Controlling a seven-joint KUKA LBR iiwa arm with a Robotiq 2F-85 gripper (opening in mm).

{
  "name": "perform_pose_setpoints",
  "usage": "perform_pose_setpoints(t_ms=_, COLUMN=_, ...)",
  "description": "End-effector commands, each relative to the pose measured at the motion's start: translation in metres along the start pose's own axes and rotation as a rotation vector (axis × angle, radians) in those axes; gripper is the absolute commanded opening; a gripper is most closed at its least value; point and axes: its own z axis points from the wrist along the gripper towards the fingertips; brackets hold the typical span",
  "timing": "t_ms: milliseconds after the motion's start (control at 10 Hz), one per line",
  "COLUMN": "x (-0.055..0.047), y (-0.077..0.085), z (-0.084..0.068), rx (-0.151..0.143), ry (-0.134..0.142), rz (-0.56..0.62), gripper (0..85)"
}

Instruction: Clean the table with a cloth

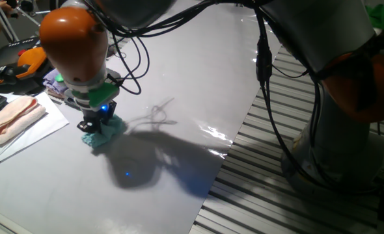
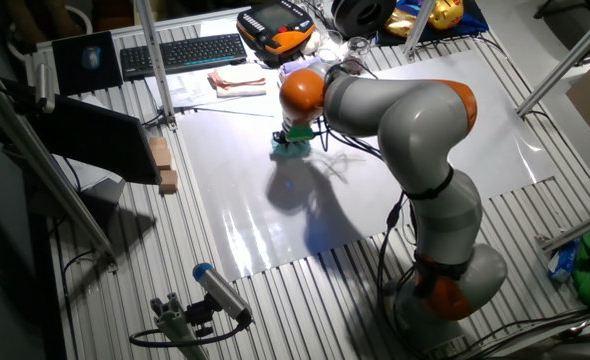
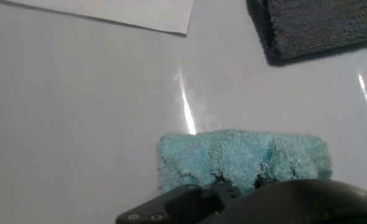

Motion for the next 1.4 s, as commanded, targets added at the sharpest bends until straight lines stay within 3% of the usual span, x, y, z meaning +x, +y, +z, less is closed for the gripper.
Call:
perform_pose_setpoints(t_ms=0, x=-0.001, y=-0.004, z=-0.002, rx=-0.002, ry=0.005, rz=-0.008, gripper=0.0)
perform_pose_setpoints(t_ms=300, x=0.0, y=-0.011, z=-0.006, rx=0.015, ry=0.022, rz=-0.028, gripper=0.0)
perform_pose_setpoints(t_ms=700, x=0.005, y=-0.016, z=-0.003, rx=0.016, ry=0.042, rz=-0.057, gripper=0.0)
perform_pose_setpoints(t_ms=1300, x=0.022, y=-0.03, z=-0.007, rx=0.012, ry=0.065, rz=-0.079, gripper=0.0)
